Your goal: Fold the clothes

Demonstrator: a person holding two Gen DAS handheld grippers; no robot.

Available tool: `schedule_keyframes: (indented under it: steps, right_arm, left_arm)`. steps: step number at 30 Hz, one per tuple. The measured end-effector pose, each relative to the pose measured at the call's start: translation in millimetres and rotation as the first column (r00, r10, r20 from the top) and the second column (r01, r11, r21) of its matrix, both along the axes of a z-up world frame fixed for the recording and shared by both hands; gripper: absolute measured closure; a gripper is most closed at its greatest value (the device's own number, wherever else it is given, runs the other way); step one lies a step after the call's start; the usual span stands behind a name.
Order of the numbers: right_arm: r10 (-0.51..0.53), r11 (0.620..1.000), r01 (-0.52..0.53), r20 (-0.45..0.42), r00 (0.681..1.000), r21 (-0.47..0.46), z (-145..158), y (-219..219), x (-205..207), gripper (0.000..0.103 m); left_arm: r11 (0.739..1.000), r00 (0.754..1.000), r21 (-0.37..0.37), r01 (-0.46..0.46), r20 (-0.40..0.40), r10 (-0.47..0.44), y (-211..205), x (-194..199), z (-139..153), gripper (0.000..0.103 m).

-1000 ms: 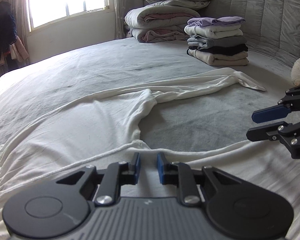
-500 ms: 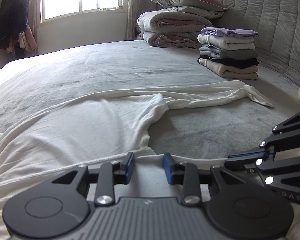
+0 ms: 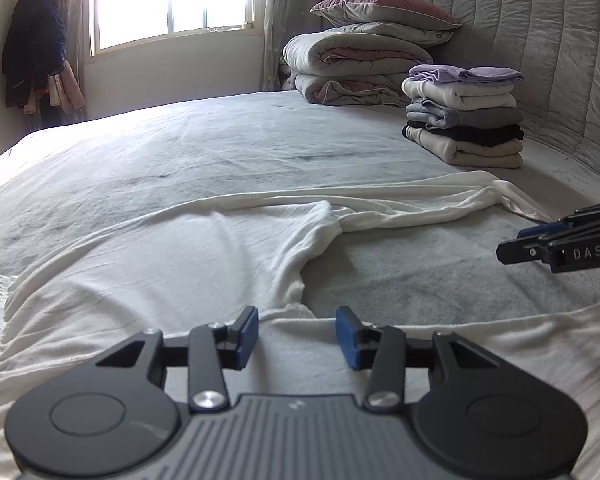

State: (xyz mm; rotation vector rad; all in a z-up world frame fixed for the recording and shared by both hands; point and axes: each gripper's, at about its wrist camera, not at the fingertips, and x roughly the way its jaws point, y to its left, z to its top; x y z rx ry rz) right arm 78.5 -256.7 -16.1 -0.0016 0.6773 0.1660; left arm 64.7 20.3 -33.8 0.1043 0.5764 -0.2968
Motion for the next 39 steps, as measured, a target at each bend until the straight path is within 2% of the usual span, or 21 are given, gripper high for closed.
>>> schedule_keyframes:
  steps: [3, 5, 9, 12, 14, 17, 22, 25, 26, 27, 34, 39]
  right_arm:
    - [-0.124, 0.989, 0.125, -0.020, 0.992, 0.085, 0.4, -34.0, 8.5, 0.059]
    - [-0.199, 0.965, 0.206, -0.058, 0.978, 0.164, -2.3, -57.1, 13.8, 0.059]
    - [-0.317, 0.889, 0.339, -0.120, 0.941, 0.307, -8.4, -91.3, 18.4, 0.059]
    - [-0.373, 0.829, 0.400, -0.148, 0.916, 0.390, -12.8, -104.1, 21.0, 0.059]
    - [-0.408, 0.796, 0.432, -0.152, 0.900, 0.424, -14.7, -107.6, 22.6, 0.059]
    - [-0.442, 0.769, 0.458, -0.148, 0.885, 0.445, -15.4, -109.8, 23.6, 0.059]
    - [-0.505, 0.733, 0.505, -0.133, 0.853, 0.456, -19.4, -114.9, 26.9, 0.070]
    - [-0.526, 0.731, 0.525, -0.129, 0.840, 0.435, -21.5, -120.9, 33.0, 0.085]
    - [-0.533, 0.731, 0.532, -0.128, 0.836, 0.428, -22.2, -122.9, 35.0, 0.097]
    - [-0.530, 0.734, 0.530, -0.129, 0.838, 0.425, -23.0, -125.0, 36.3, 0.099]
    - [-0.533, 0.747, 0.516, -0.085, 0.842, 0.419, -7.6, -143.2, 37.0, 0.100]
    - [-0.520, 0.758, 0.489, -0.053, 0.852, 0.432, 4.3, -155.1, 38.1, 0.100]
  left_arm:
    - [1.000, 1.000, 0.006, -0.001, -0.009, 0.002, -1.8, 0.4, -4.9, 0.054]
    - [1.000, 1.000, 0.019, -0.002, -0.011, 0.003, -4.2, 0.6, -8.9, 0.053]
    - [0.999, 1.000, 0.041, -0.002, 0.000, 0.002, -7.6, -1.0, -10.2, 0.052]
    - [0.999, 1.000, 0.045, -0.005, 0.004, 0.005, -8.0, -1.8, -10.9, 0.051]
    - [0.999, 1.000, 0.044, -0.007, 0.005, 0.007, -8.0, -1.7, -11.0, 0.050]
    - [0.999, 1.000, 0.045, -0.011, 0.006, 0.010, -8.4, -1.5, -11.2, 0.048]
    - [0.999, 1.000, 0.043, -0.025, 0.012, 0.025, -8.1, -2.9, -11.5, 0.044]
    - [0.998, 0.999, 0.042, -0.039, 0.017, 0.039, -7.2, -4.7, -9.5, 0.042]
    - [0.998, 0.999, 0.046, -0.045, 0.016, 0.044, -7.5, -5.2, -8.0, 0.042]
    - [0.997, 0.999, 0.055, -0.049, 0.014, 0.048, -8.3, -5.4, -6.6, 0.042]
    - [0.988, 0.999, 0.154, 0.021, 0.021, -0.024, -35.4, -6.3, 8.0, 0.042]
    - [0.977, 0.996, 0.197, 0.080, 0.031, -0.087, -58.9, -0.4, 14.9, 0.042]
